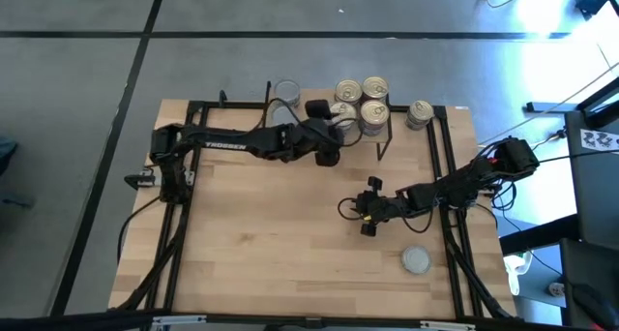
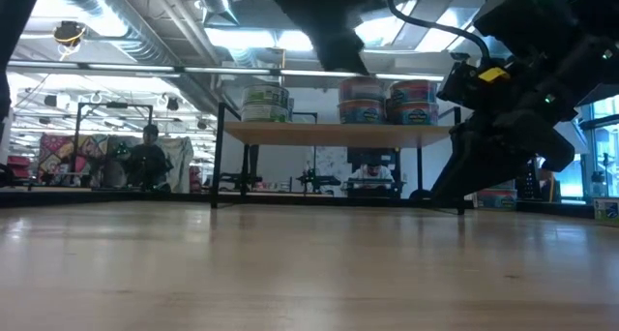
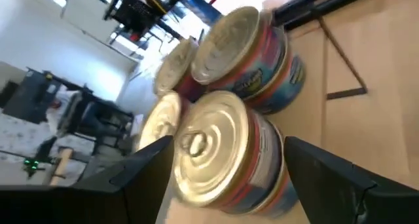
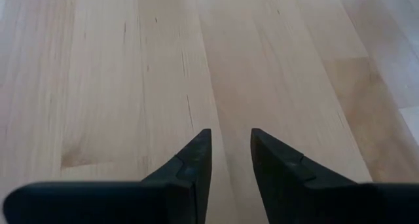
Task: Stack canned seafood by type on shelf
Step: Stack the blue pink tuna can with the blue pink tuna can on the shelf, then put the green white tuna can on the shelf
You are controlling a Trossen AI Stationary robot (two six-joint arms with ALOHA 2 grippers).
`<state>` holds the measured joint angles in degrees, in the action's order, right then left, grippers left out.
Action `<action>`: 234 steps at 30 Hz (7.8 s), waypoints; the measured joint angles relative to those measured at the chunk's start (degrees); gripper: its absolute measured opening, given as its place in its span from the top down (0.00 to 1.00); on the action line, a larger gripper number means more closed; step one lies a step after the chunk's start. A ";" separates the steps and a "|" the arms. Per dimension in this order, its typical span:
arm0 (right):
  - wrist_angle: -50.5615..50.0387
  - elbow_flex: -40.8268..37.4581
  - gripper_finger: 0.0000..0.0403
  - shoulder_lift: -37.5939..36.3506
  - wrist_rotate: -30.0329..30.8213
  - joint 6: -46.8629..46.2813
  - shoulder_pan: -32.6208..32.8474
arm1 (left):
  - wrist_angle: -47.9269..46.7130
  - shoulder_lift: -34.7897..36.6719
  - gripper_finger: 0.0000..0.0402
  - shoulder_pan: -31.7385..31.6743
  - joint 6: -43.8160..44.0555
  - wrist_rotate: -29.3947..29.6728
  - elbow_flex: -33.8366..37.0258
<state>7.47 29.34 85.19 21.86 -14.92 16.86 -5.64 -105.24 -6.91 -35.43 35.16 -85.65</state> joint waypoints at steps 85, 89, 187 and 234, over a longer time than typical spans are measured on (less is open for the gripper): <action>-76.28 12.68 0.74 -25.30 -7.40 -33.27 -0.02 | -1.21 5.23 0.28 22.38 56.41 -11.49 31.30; -80.72 11.03 0.74 -24.74 -11.74 -40.87 -0.02 | -0.92 5.23 0.28 22.36 58.14 -9.77 31.96; 19.98 -6.08 0.74 -5.72 -13.91 2.41 -7.85 | 1.68 5.23 0.28 21.42 56.51 -8.79 32.02; 23.67 -7.42 0.69 3.63 -10.92 7.58 -7.85 | 5.95 5.23 0.28 20.48 48.67 -8.79 32.02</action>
<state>31.14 21.92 88.82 10.94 -7.33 9.02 0.32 -100.01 13.56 13.24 26.37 -53.63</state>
